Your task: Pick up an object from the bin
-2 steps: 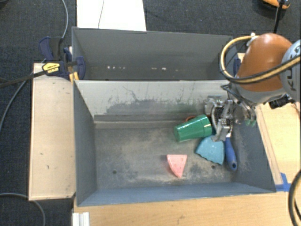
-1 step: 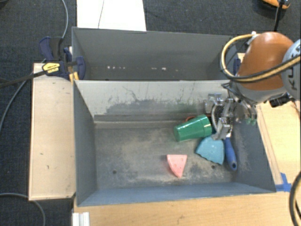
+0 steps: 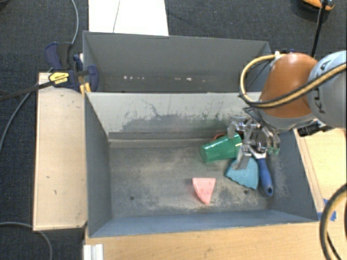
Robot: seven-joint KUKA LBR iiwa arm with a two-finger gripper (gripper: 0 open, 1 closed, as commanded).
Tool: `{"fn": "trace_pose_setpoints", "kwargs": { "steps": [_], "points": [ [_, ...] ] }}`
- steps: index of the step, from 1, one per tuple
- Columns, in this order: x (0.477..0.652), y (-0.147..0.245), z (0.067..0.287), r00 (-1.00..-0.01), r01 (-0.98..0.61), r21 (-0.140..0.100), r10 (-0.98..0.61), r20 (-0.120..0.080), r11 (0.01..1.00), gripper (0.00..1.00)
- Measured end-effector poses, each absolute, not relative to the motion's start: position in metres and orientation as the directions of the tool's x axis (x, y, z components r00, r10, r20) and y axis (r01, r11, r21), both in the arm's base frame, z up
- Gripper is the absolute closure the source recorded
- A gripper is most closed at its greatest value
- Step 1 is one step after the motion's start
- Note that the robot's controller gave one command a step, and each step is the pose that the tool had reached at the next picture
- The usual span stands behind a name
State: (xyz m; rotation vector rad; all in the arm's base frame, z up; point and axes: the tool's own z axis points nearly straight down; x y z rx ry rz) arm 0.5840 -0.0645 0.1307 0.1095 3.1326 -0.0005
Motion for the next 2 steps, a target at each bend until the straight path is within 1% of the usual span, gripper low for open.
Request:
{"fn": "trace_pose_setpoints", "kwargs": {
  "steps": [1,2],
  "points": [
    [0.579,-0.037,0.106,-0.983,0.185,0.002,0.185,-0.009,0.983,0.00],
    [0.575,-0.037,0.071,-0.997,0.075,0.001,0.075,-0.012,0.997,1.00]
  ]
}}
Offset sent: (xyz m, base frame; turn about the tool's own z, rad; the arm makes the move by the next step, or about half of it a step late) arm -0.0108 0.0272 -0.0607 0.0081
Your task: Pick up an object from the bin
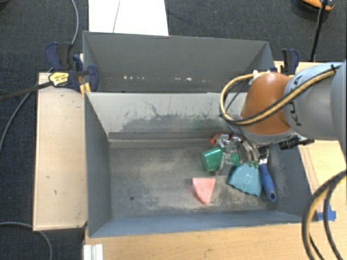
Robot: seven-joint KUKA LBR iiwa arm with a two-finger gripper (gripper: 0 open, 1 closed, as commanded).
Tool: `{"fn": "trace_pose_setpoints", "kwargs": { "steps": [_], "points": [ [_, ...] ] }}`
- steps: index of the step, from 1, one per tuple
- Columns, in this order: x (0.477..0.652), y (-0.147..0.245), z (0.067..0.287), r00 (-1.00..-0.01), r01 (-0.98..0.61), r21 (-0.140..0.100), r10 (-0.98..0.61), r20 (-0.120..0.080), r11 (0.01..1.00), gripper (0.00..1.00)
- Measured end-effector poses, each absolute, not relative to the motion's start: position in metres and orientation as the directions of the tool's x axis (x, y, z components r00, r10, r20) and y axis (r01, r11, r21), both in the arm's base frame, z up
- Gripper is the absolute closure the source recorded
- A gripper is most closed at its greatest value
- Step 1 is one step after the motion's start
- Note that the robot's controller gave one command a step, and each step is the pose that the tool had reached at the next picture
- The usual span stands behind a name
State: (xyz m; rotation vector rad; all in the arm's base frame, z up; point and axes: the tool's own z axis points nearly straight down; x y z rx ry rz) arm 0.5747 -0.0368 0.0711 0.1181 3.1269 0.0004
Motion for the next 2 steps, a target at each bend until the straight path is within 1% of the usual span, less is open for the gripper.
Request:
{"fn": "trace_pose_setpoints", "kwargs": {
  "steps": [1,2],
  "points": [
    [0.575,-0.037,0.071,-0.997,0.075,0.001,0.075,-0.012,0.997,1.00],
    [0.572,-0.049,0.216,-0.996,0.085,0.001,0.085,-0.018,0.996,1.00]
  ]
}}
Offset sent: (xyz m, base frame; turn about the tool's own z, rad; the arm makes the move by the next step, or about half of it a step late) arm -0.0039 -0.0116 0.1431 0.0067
